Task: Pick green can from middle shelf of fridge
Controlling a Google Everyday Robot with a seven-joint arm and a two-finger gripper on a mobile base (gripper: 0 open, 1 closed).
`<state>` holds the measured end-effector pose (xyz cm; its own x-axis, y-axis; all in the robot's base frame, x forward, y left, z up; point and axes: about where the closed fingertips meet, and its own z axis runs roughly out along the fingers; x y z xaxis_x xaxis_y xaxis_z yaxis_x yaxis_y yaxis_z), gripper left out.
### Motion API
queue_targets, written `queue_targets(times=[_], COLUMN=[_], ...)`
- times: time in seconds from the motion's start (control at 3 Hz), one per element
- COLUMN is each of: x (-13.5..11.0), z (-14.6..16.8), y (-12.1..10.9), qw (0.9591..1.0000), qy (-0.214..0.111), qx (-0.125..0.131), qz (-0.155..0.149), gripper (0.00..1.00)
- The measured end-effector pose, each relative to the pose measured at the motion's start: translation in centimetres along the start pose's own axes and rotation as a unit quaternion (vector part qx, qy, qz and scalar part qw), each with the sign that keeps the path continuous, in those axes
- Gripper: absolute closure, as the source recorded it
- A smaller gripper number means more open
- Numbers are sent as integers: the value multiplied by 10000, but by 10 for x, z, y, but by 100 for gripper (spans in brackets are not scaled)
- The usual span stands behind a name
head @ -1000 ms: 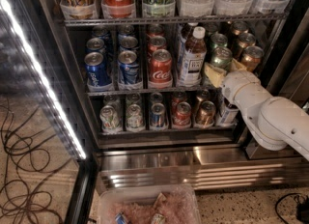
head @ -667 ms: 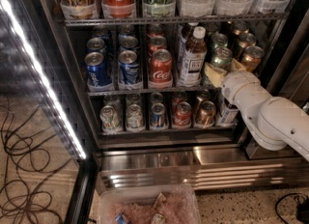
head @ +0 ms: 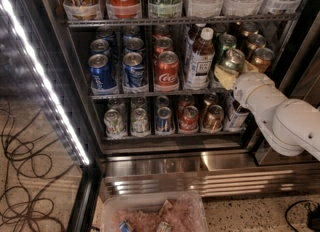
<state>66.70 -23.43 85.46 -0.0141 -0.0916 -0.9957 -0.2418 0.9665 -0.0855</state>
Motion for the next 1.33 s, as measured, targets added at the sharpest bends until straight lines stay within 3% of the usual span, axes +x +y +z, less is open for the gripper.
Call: queue_targets(times=[0.33,0.67,1.0,1.33], x=[-27,-52,-78,-93], z=[-17,-32,-43,-46], y=[-8,-7,-2,28], qw=[9996,9982,9946,9869], qy=[-241,-451,-520,-180], qx=[-121,-403,-873,-1565], qz=[-23,56,205,340], gripper=[100,100,100,100])
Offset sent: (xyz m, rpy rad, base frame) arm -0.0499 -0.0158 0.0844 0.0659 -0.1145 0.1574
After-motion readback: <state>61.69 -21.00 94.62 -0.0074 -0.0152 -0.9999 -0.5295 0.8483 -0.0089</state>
